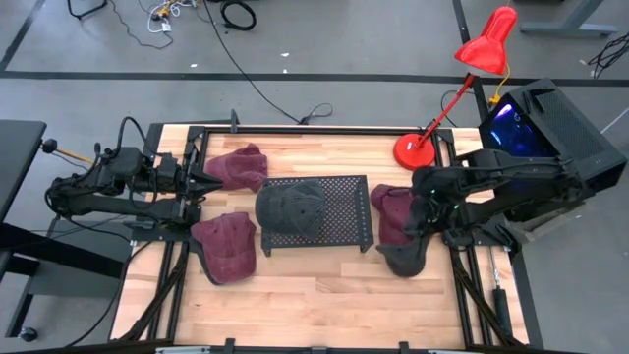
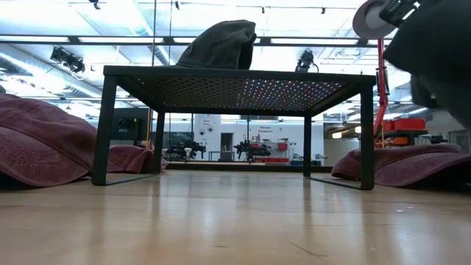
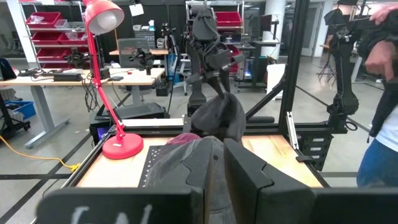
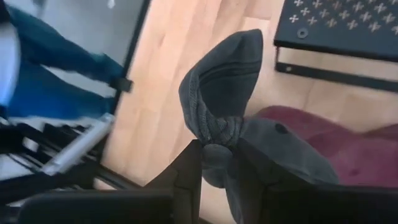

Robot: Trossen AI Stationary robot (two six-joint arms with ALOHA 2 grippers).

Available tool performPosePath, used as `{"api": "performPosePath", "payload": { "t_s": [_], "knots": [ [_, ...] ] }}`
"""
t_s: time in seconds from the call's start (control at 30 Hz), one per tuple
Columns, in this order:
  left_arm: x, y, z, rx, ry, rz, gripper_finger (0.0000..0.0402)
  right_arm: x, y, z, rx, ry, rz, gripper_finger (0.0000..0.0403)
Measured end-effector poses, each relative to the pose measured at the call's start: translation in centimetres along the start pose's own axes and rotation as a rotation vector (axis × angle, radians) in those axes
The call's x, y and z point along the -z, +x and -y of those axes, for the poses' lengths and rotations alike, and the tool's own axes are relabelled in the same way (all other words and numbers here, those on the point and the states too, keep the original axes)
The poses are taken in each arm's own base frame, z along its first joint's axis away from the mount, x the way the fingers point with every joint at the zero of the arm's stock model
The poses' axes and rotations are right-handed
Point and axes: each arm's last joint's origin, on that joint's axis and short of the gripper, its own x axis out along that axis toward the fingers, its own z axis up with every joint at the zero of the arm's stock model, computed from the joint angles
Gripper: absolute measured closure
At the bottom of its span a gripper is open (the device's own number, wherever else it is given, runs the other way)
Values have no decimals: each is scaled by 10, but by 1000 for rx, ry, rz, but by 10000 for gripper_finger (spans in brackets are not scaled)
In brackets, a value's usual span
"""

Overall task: Pick & Place hat
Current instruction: Stack the right black cap on top of the black cap on the shelf

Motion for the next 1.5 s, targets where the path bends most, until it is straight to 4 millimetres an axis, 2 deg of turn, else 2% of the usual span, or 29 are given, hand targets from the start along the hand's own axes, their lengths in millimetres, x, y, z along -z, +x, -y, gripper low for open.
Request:
{"api": "performPosePath", "payload": {
  "t_s": [0.3,0.5,0.67,1.5],
  "knots": [
    [0,0,0,0,0,0,353,21,-14,9,-4,209,94,336],
    [0,0,0,0,0,0,353,36,-9,19,10,332,101,336],
    [0,0,0,-1,0,0,353,46,-1,22,-104,414,102,336],
    [0,0,0,0,0,0,353,50,-3,37,48,496,134,333]
  ]
}}
